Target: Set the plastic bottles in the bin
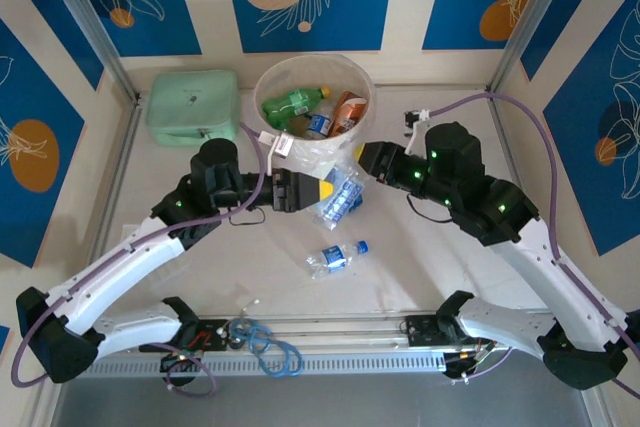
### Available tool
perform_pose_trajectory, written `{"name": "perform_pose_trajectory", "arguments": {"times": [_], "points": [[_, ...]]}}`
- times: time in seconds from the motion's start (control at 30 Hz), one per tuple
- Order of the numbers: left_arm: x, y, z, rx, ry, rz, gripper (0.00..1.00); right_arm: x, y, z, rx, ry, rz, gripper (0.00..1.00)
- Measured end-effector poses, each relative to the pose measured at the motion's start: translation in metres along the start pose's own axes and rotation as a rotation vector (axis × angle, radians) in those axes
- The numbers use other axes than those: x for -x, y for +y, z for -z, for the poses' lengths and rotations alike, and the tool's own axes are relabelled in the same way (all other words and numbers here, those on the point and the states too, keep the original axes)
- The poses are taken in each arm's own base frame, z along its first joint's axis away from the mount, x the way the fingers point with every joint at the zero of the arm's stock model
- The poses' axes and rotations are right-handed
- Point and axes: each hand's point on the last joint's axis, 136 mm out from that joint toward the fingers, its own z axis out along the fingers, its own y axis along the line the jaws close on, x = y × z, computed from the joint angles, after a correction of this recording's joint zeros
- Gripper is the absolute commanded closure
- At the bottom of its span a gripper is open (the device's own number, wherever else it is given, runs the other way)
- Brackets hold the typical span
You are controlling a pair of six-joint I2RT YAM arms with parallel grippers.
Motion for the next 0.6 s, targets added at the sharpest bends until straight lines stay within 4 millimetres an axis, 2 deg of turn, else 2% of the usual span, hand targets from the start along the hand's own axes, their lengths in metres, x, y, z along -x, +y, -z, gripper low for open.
{"name": "perform_pose_trajectory", "arguments": {"times": [0.27, 0.6], "points": [[0.018, -0.028, 0.000, -0.129, -0.056, -0.002, 0.00, 0.016, 0.033, 0.002, 0.199, -0.024, -0.014, 0.81], [0.024, -0.036, -0.007, -0.241, -0.069, 0.076, 0.19, 0.019, 0.047, 0.008, 0.302, -0.032, -0.015, 0.81]]}}
